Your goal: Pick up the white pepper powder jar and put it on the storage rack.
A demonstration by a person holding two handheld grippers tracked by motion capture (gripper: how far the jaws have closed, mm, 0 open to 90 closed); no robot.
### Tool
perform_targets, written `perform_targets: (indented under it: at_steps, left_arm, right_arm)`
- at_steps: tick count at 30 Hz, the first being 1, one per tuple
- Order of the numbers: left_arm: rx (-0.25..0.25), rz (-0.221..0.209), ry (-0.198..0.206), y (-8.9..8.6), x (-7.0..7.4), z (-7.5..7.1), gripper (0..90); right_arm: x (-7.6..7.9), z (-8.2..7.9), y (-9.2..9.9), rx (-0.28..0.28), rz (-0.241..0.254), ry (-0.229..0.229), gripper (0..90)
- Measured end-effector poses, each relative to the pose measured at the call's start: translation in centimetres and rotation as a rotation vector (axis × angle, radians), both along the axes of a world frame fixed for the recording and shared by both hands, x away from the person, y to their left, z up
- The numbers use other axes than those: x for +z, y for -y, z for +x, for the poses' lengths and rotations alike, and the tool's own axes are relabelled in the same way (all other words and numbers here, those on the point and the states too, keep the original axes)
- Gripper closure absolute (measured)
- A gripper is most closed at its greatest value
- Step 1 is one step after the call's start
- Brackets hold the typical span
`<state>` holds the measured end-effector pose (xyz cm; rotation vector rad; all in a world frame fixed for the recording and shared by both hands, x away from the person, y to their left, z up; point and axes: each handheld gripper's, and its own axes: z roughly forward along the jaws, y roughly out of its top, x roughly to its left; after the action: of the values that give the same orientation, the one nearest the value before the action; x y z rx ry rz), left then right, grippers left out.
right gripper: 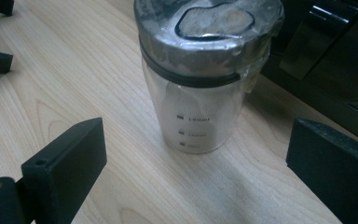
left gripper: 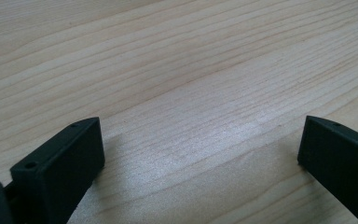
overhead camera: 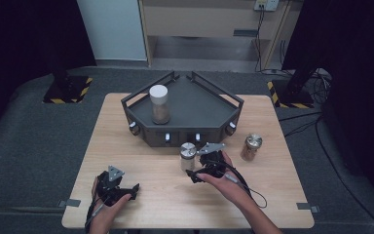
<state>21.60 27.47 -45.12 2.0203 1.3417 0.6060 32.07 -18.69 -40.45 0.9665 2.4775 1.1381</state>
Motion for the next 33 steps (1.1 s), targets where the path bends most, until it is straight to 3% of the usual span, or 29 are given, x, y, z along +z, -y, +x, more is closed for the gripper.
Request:
perform_targets:
  at_steps: [33]
  left_arm:
    - [0.0, 0.0, 0.0, 0.0, 0.0, 0.0, 0.0]
  right_arm:
    - [-0.9, 1.8, -2.1, -0.04, 0.006, -0.002, 8.4]
